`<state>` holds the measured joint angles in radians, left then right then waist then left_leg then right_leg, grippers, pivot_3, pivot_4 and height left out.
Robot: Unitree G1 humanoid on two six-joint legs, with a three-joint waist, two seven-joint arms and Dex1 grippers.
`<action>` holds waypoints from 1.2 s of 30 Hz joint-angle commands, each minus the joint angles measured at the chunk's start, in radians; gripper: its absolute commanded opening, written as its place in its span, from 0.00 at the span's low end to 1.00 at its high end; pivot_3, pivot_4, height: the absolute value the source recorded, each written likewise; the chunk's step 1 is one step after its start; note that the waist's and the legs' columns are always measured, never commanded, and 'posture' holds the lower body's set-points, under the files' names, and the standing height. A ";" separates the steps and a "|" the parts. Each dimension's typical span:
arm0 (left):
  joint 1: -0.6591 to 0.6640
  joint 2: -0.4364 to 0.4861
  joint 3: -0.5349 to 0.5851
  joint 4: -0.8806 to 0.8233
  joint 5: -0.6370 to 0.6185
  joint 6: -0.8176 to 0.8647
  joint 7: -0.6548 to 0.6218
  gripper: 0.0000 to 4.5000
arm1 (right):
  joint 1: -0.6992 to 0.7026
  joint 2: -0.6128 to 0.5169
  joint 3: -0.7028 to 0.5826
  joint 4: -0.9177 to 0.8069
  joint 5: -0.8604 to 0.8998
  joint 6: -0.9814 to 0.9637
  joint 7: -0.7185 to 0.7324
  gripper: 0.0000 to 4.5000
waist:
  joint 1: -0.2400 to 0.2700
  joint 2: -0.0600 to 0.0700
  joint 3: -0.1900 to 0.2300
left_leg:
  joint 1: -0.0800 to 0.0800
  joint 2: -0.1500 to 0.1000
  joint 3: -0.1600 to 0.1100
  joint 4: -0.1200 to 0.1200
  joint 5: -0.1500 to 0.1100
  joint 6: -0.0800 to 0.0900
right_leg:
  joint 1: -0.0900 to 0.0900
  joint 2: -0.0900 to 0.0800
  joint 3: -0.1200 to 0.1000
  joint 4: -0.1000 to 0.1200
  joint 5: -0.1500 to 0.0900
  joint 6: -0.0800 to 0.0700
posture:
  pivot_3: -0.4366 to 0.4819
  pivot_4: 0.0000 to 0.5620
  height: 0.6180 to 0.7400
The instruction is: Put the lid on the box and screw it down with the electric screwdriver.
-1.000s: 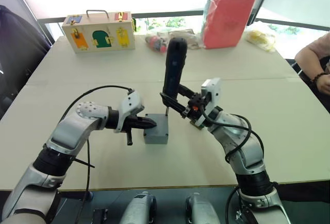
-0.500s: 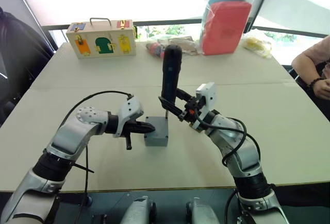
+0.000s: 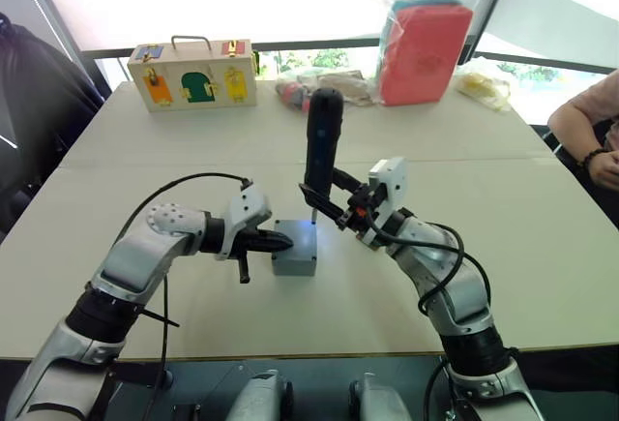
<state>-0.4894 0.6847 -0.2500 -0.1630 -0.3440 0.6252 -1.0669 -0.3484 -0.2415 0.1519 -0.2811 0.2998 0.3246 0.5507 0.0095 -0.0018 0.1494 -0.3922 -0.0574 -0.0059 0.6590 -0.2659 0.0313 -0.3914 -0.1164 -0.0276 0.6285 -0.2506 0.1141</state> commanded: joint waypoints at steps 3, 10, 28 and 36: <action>0.033 -0.015 -0.003 0.058 0.025 -0.014 0.021 0.00 | -0.122 -0.055 -0.132 -0.131 0.115 0.170 -0.043 0.39 | 0.004 0.001 0.001 | -0.001 0.000 0.000 -0.001 0.000 0.000 | -0.001 -0.002 0.000 0.000 0.000 0.000 | 0.48 0.27 1.00; 0.013 -0.146 0.170 -0.003 -0.169 0.092 0.092 0.00 | -0.373 -0.134 -0.404 -0.148 0.418 0.518 -0.192 0.39 | 0.002 0.001 0.003 | -0.021 -0.001 -0.001 0.003 0.000 0.000 | -0.016 -0.002 -0.001 0.003 0.001 0.000 | 0.48 0.27 1.00; 0.120 0.100 0.121 -0.382 -0.234 0.151 0.011 0.00 | -0.456 -0.882 -0.059 0.601 0.936 1.290 -0.204 0.39 | -0.025 0.007 0.019 | -0.030 0.001 0.001 0.004 -0.001 0.003 | -0.020 -0.005 -0.002 -0.004 -0.001 -0.005 | 0.48 0.27 1.00; 0.155 0.110 0.138 -0.425 -0.255 0.170 0.050 0.00 | -0.522 -0.854 0.085 0.706 0.814 1.290 -0.200 0.39 | -0.018 0.006 0.022 | -0.034 0.000 0.001 0.006 -0.001 0.003 | -0.021 -0.003 -0.003 -0.005 0.001 -0.002 | 0.48 0.27 1.00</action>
<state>-0.3353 0.7868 -0.1375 -0.5543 -0.5812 0.7979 -1.0274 -0.8204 -1.0990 0.2508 0.4166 1.1431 1.6083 0.3404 -0.0085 0.0047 0.1711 -0.4257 -0.0572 -0.0049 0.6654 -0.2670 0.0345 -0.4123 -0.1197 -0.0306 0.6235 -0.2490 0.1131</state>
